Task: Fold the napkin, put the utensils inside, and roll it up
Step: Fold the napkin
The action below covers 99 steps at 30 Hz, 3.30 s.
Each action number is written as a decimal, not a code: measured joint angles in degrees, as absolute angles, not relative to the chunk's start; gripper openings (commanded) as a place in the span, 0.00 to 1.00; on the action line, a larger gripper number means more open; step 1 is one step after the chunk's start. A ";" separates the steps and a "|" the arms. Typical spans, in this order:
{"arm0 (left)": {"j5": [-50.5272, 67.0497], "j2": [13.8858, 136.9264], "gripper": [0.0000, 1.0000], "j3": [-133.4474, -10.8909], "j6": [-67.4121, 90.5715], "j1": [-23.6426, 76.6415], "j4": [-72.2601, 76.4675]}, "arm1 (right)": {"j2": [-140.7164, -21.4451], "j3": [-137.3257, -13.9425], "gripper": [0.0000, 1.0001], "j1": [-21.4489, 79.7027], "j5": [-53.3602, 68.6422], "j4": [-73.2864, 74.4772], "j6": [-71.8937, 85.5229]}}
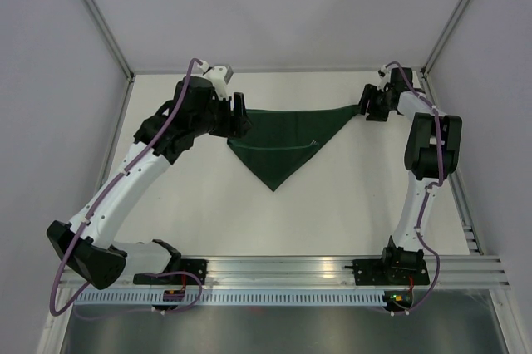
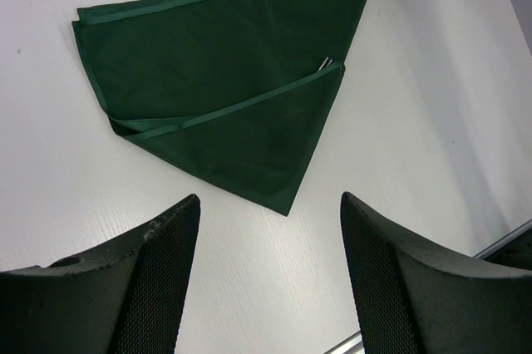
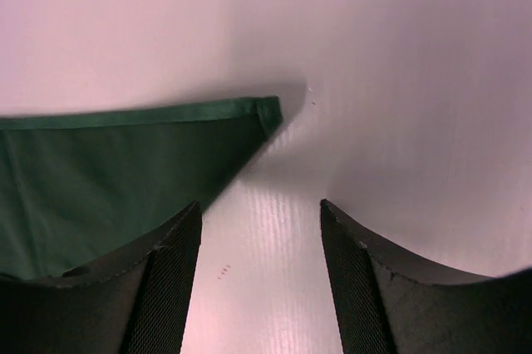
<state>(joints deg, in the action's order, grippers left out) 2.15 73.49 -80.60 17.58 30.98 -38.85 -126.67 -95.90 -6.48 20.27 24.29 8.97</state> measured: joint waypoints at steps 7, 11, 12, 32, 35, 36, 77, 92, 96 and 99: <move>2.15 73.52 0.73 -80.58 17.58 30.98 -38.83 | -129.91 -98.35 0.66 -8.05 26.44 23.16 13.72; 2.15 73.58 0.73 -80.58 17.58 30.98 -38.83 | -130.58 -98.94 0.65 -8.23 28.25 22.61 15.53; 2.13 73.63 0.73 -80.58 17.58 30.98 -38.83 | -130.87 -99.22 0.64 -8.23 28.69 22.50 15.94; 2.15 74.70 0.73 -80.58 17.58 30.98 -38.83 | -133.82 -99.90 0.28 -8.23 31.86 17.54 21.71; 2.15 74.98 0.73 -80.58 17.58 30.98 -38.83 | -133.91 -99.61 0.21 -8.23 32.12 17.08 22.11; 2.15 75.07 0.73 -80.58 17.58 30.98 -38.83 | -133.91 -99.42 0.20 -8.23 32.18 16.73 22.26; 3.62 74.59 0.72 -79.31 18.39 30.98 -37.58 | -98.59 -73.21 0.14 22.44 23.70 13.41 -8.54; 3.62 70.63 0.73 -79.31 19.92 30.98 -37.52 | -98.24 -68.62 0.13 37.43 16.25 16.38 -16.58; 3.62 70.54 0.73 -79.31 19.92 30.98 -37.54 | -98.41 -68.20 0.12 39.03 15.33 16.38 -17.41; 3.62 70.54 0.73 -79.31 19.92 30.98 -37.54 | -98.80 -67.72 0.12 39.92 15.00 16.40 -17.82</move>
